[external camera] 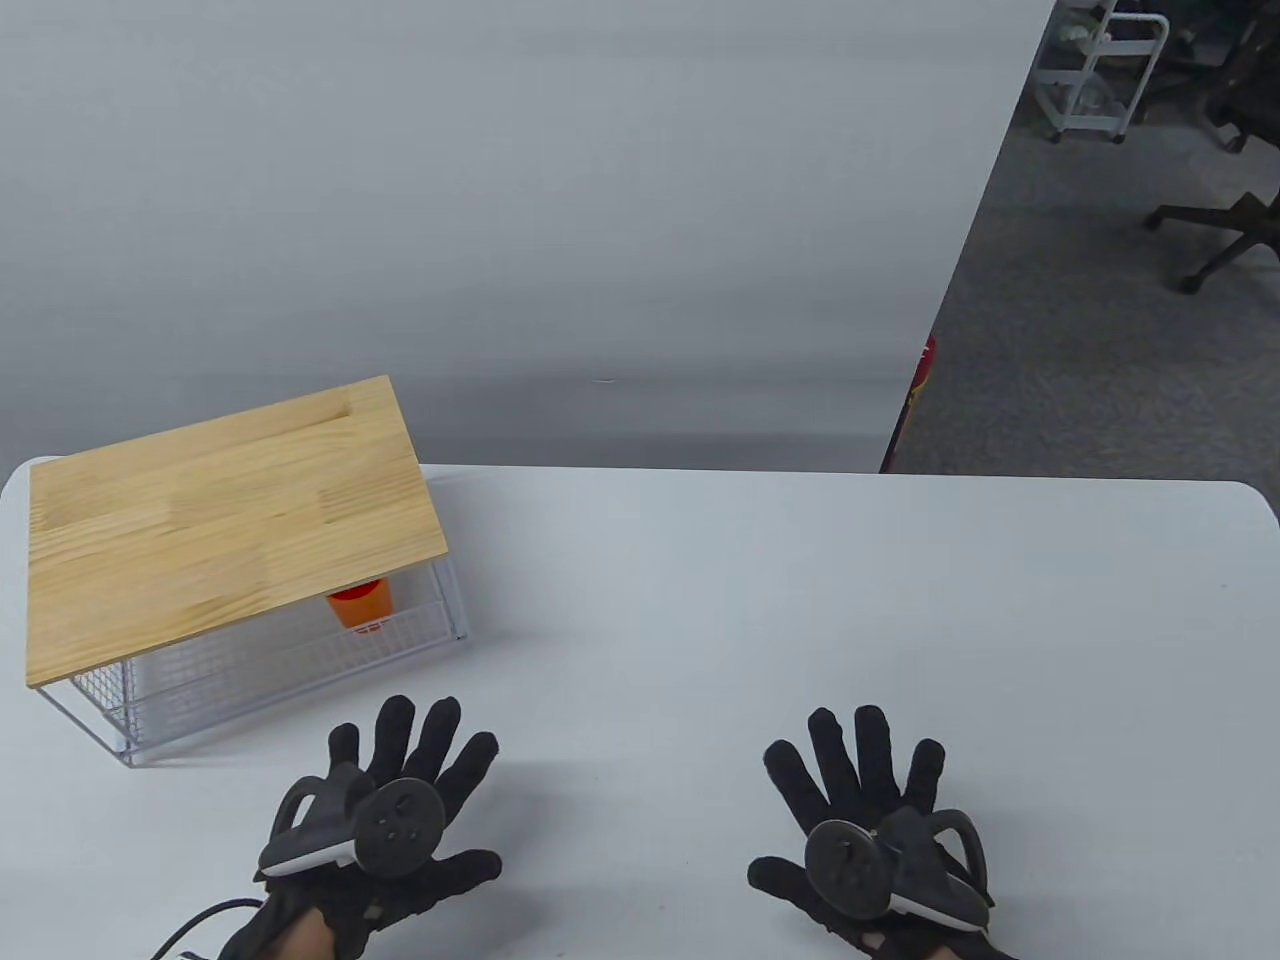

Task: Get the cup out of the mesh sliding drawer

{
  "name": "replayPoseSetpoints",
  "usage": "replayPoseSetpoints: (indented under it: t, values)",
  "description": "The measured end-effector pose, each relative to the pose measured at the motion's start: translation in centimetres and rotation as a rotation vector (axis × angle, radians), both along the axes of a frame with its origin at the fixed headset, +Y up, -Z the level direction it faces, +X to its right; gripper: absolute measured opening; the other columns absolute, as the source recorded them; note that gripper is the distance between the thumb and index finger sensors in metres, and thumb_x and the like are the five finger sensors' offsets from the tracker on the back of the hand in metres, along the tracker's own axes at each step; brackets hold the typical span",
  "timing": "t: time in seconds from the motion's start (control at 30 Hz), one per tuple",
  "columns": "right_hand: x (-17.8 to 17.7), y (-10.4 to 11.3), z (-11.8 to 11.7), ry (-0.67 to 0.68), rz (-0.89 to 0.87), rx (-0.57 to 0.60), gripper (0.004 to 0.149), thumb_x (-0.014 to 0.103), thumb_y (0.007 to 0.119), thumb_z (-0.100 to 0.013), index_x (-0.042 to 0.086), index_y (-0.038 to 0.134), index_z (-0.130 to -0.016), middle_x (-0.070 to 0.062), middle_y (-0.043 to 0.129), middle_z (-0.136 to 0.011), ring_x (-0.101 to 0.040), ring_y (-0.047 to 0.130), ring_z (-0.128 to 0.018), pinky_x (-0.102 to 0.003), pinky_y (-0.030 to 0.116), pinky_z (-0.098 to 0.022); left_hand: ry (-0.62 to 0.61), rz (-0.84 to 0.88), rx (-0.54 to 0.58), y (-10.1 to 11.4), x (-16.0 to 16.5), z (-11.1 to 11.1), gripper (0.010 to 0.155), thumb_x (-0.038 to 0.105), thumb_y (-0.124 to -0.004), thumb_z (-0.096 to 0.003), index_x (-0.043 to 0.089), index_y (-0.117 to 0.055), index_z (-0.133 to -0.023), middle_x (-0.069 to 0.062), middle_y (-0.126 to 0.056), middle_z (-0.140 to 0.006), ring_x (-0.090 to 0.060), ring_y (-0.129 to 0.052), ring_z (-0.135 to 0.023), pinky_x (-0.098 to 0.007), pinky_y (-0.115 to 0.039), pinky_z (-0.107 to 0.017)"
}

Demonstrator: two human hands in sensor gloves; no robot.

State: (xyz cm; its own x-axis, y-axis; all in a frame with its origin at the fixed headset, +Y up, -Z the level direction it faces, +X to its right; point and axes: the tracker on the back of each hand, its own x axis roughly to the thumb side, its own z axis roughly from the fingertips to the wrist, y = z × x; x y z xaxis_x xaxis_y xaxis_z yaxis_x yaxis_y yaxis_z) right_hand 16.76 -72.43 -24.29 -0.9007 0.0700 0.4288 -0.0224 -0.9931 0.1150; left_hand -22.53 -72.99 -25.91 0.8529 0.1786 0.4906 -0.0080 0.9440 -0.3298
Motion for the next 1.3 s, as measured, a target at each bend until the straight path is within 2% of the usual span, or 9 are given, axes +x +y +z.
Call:
replayPoseSetpoints:
  t: [0.4, 0.6, 0.83, 1.0, 1.1, 1.3]
  values:
    - [0.0, 0.0, 0.0, 0.000, -0.001, 0.002, 0.093, 0.075, 0.053, -0.047, 0.020, 0.022, -0.115, -0.031, 0.009, -0.119, -0.063, -0.004, -0.095, -0.086, 0.002, -0.049, 0.039, -0.017, 0.009, -0.2, -0.8, -0.5, 0.100, 0.077, -0.052, -0.0515, 0.019, 0.003, -0.112, -0.023, 0.014, -0.111, -0.064, 0.012, -0.094, -0.084, 0.002, -0.051]
    - [0.1, 0.0, 0.0, -0.006, -0.007, 0.002, 0.092, 0.074, 0.054, -0.047, 0.020, 0.022, -0.114, -0.031, 0.009, -0.119, -0.063, -0.004, -0.095, -0.086, 0.002, -0.050, 0.127, -0.051, 0.045, -0.3, -2.7, -1.6, 0.102, 0.076, -0.052, -0.0518, 0.016, 0.006, -0.110, -0.025, 0.016, -0.110, -0.064, 0.013, -0.093, -0.084, 0.002, -0.051]
    - [0.2, 0.3, 0.2, -0.010, -0.022, 0.015, 0.093, 0.074, 0.054, -0.047, 0.019, 0.022, -0.114, -0.031, 0.009, -0.119, -0.063, -0.004, -0.095, -0.086, 0.003, -0.050, 0.227, -0.110, 0.123, -0.6, -5.9, -3.8, 0.100, 0.072, -0.058, -0.0522, 0.016, 0.001, -0.111, -0.024, 0.011, -0.111, -0.063, 0.009, -0.095, -0.083, -0.002, -0.055]
    - [0.3, 0.5, 0.4, -0.025, -0.018, 0.019, 0.092, 0.073, 0.054, -0.047, 0.019, 0.022, -0.114, -0.031, 0.010, -0.119, -0.063, -0.003, -0.095, -0.087, 0.004, -0.051, 0.353, -0.177, 0.102, -0.6, -8.8, -5.9, 0.102, 0.068, -0.061, -0.0528, 0.014, 0.004, -0.109, -0.025, 0.014, -0.108, -0.063, 0.009, -0.094, -0.083, -0.004, -0.058]
    - [0.3, 0.5, 0.4, -0.030, -0.021, 0.015, 0.092, 0.073, 0.054, -0.047, 0.018, 0.022, -0.114, -0.031, 0.010, -0.119, -0.063, -0.003, -0.095, -0.087, 0.004, -0.051, 0.430, -0.154, 0.082, -0.7, -10.8, -7.4, 0.102, 0.065, -0.064, -0.0531, 0.013, 0.004, -0.108, -0.025, 0.014, -0.108, -0.063, 0.009, -0.094, -0.082, -0.004, -0.058]
    - [0.4, 0.5, 0.3, -0.039, -0.020, 0.015, 0.092, 0.073, 0.055, -0.047, 0.019, 0.022, -0.114, -0.031, 0.010, -0.119, -0.063, -0.003, -0.095, -0.086, 0.004, -0.051, 0.482, -0.180, 0.090, -0.8, -12.2, -9.5, 0.094, 0.055, -0.067, -0.0555, 0.017, 0.001, -0.108, -0.026, 0.013, -0.112, -0.065, 0.009, -0.097, -0.083, -0.008, -0.060]
